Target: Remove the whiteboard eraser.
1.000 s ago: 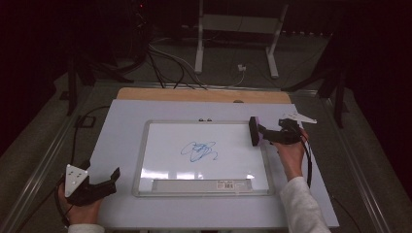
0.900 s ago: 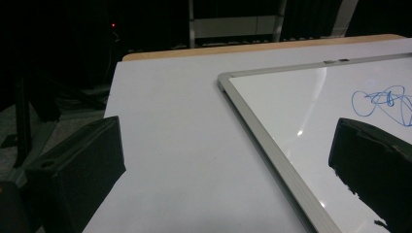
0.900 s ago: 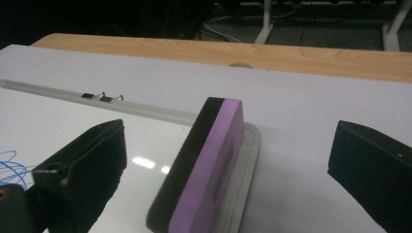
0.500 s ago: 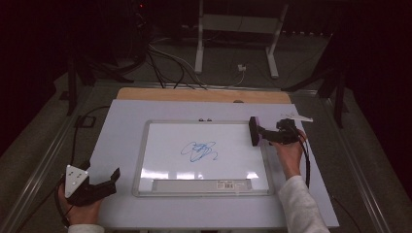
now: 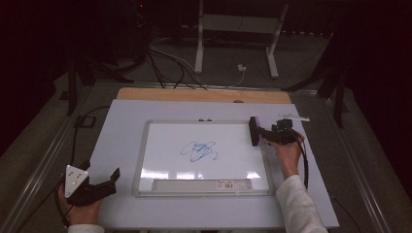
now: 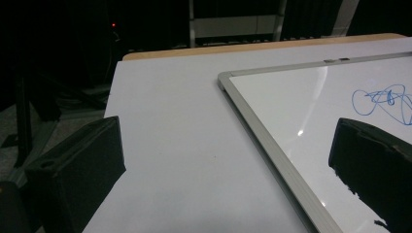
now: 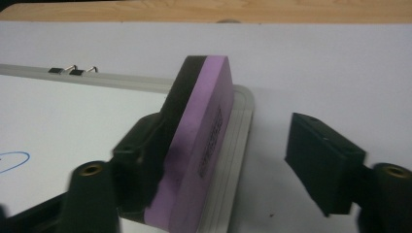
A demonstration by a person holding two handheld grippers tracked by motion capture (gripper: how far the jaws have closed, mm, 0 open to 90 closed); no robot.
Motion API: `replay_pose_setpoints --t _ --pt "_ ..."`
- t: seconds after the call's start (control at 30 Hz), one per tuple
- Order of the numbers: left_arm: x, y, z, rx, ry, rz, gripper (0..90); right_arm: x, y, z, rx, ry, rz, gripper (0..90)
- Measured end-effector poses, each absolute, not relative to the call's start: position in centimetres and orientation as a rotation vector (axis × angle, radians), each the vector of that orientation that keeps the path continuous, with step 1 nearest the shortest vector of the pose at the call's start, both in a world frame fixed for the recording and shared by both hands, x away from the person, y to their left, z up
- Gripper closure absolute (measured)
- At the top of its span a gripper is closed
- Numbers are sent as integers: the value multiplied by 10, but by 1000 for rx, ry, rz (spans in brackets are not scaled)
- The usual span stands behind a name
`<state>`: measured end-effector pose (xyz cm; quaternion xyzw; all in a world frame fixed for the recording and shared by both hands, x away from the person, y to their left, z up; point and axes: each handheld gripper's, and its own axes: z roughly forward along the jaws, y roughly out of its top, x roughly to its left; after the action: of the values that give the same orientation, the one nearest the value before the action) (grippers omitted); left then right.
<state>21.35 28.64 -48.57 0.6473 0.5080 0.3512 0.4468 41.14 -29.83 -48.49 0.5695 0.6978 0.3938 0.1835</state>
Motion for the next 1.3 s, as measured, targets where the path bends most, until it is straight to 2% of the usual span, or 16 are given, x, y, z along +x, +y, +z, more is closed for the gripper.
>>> replay_pose_setpoints --t 0.13,0.3,0.63,0.87,1.3 --pt "213 286 -486 1604 1257 871 5 412 -298 -485 1624 1981 1142 419" --pt "213 286 -486 1604 1259 872 5 412 -297 -486 1645 1982 1166 440" --pt "213 287 -485 1600 1260 875 4 416 -287 -491 1681 2019 1245 424" --pt "212 288 -485 1596 1265 876 5 419 -279 -497 1710 2064 1266 369" --pt "210 289 -485 1595 1266 881 4 421 -271 -498 1725 2104 1228 379"
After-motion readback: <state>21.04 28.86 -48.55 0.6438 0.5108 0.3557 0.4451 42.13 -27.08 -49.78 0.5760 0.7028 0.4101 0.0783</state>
